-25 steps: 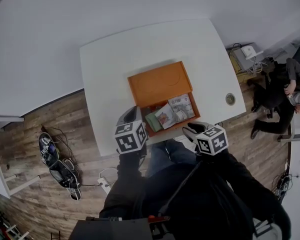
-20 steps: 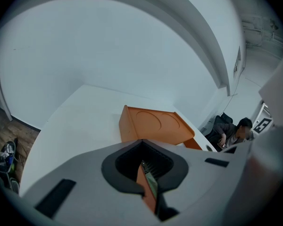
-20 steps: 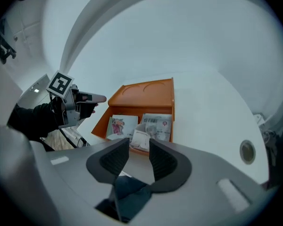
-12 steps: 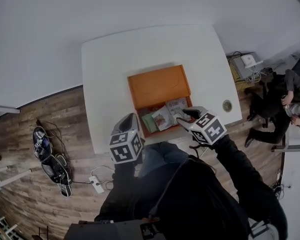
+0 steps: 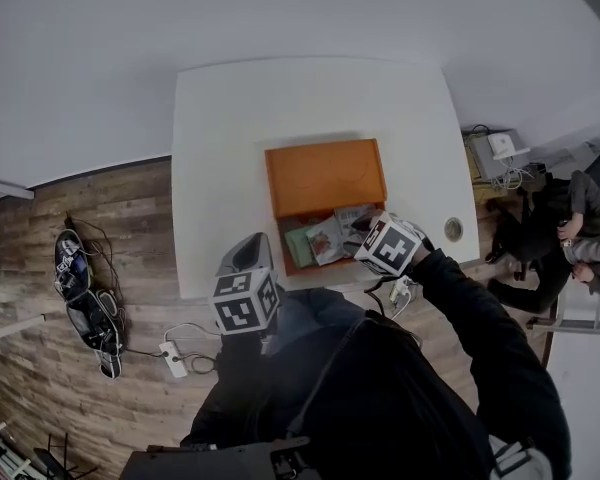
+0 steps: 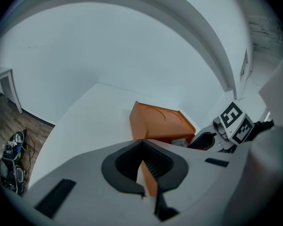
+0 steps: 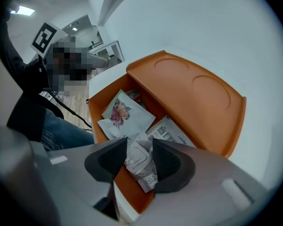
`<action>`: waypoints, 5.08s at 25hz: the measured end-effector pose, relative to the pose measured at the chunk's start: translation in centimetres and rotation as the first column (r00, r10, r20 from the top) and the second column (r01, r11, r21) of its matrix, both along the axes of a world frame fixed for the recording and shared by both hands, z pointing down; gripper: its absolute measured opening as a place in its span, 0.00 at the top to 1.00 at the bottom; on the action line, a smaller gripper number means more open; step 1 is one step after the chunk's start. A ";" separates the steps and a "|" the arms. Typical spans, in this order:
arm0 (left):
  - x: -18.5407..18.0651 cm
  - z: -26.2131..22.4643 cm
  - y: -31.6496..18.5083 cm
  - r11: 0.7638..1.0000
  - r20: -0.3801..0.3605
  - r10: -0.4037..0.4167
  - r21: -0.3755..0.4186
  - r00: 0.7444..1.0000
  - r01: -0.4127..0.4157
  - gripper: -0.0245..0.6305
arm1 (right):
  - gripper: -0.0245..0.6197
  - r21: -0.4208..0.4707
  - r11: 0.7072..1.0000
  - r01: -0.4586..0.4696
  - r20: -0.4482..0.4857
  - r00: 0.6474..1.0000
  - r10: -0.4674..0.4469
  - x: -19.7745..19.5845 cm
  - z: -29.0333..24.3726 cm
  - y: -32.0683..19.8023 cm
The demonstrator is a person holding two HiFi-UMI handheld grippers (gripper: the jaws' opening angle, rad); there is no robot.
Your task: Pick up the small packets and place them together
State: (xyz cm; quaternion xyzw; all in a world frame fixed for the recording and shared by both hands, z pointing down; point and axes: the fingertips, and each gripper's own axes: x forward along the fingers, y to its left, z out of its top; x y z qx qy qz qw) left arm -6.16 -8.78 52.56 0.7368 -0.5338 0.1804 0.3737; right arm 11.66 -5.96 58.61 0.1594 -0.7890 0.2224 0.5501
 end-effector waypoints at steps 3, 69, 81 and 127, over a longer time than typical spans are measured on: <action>-0.4 0.1 0.1 1.000 0.005 -0.011 -0.001 1.000 0.011 0.96 | 0.73 -0.006 1.000 0.025 -0.042 0.999 -0.025 -0.2 0.9 0.2; 0.9 -0.9 0.5 1.000 0.016 0.000 0.015 1.000 0.000 0.96 | 0.73 0.215 0.971 0.108 0.209 0.966 -0.154 -4.3 -9.0 -3.4; 0.4 0.0 1.4 1.000 0.014 -0.015 -0.010 1.000 0.016 0.96 | 0.73 0.082 0.972 0.218 0.090 0.970 -0.226 -6.2 -1.0 0.2; 0.2 0.2 1.7 1.000 0.015 -0.018 -0.019 1.000 0.018 0.96 | 0.94 0.322 0.946 0.028 0.108 0.992 -0.067 -3.1 -8.6 -7.8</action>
